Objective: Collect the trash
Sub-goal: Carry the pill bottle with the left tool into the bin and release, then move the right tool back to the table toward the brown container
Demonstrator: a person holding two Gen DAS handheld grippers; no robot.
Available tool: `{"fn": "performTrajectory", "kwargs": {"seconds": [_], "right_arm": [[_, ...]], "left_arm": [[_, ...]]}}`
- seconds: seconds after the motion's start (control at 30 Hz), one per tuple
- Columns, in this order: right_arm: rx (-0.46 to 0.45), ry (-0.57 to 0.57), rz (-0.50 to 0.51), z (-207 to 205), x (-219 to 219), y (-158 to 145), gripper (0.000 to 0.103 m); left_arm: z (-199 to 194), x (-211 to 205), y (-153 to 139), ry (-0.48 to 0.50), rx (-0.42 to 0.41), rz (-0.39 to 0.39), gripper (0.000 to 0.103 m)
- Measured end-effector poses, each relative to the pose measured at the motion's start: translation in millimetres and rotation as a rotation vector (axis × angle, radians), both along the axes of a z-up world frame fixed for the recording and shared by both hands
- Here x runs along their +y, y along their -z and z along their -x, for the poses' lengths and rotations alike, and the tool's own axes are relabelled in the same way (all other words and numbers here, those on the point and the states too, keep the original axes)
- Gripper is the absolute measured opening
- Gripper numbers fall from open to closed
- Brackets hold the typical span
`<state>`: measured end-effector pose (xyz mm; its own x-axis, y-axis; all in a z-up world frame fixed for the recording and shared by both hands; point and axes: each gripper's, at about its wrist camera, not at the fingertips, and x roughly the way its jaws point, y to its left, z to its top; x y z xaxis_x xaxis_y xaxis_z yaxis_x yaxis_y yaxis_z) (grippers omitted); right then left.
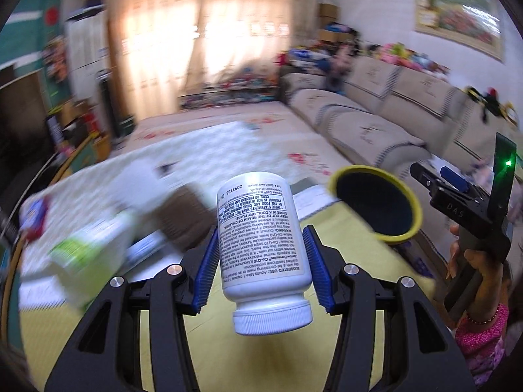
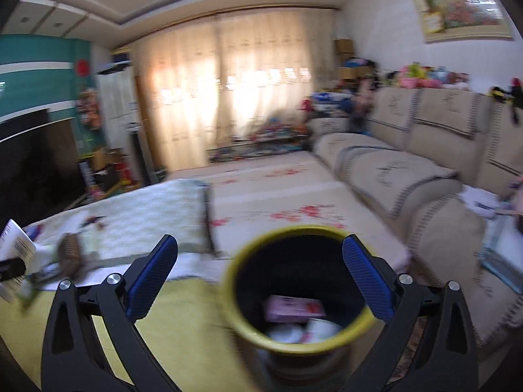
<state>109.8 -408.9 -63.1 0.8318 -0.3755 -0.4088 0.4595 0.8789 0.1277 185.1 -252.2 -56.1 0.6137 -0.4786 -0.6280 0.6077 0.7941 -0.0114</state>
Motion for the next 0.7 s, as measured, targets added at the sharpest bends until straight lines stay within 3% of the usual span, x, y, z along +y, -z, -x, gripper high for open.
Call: {"fn": "performTrajectory", "kwargs": {"seconds": [0.3,0.57,0.63,0.7], "right_arm": [[0.047,0.224,0.004,48,-69,9,0.096],[0.046,0.29,0.028,68,-90,7,0.096],[0.047,0.294,0.023,69,-93,8,0.096],[0.05,0.293,0.02,70,-94,8,0.096]], "left_arm": [[-13,-164,24,0.297,0.076,-0.034,0.051],[-42,-263,57,0.355,0.154,-0.096,0.052],[-50,-280,64,0.344,0.154,-0.117,0.064],[-53,-281,64,0.325,0.149,-0.105,0.067]]}}
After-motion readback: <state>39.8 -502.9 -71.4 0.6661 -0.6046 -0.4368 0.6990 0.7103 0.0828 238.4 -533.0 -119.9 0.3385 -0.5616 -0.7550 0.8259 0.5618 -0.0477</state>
